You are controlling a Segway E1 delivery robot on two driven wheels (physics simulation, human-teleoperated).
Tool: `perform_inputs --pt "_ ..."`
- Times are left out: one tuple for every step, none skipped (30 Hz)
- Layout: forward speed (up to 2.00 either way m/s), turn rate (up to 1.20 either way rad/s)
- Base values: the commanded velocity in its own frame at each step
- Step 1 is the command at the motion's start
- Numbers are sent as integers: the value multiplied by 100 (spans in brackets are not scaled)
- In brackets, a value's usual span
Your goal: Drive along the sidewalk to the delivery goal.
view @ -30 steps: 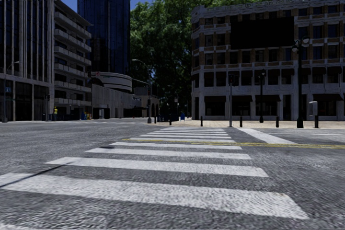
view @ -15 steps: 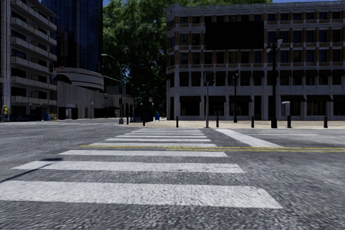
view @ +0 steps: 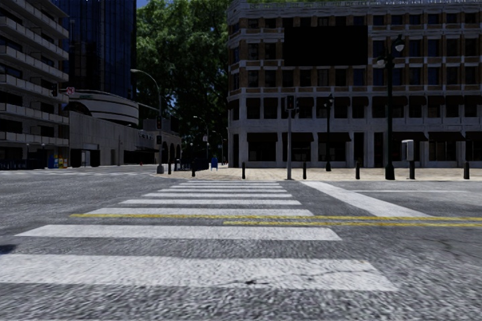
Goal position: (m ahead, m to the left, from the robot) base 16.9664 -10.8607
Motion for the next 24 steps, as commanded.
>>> perform_inputs --pt "200 0" --pt "200 0" --pt "200 0" --pt "200 0" --pt "200 0" --pt "200 0" --pt "200 0" --pt "200 0" --pt "200 -2" --pt "200 -9" --pt "200 -15" --pt "200 -15" --pt "200 -25" --pt "200 -35" --pt "200 -38" --pt "200 -38" --pt "200 -39" --pt "200 -39" --pt "200 -39" --pt "200 -39" --pt "200 -39" --pt "200 -39" --pt "200 -39" --pt "200 -39"
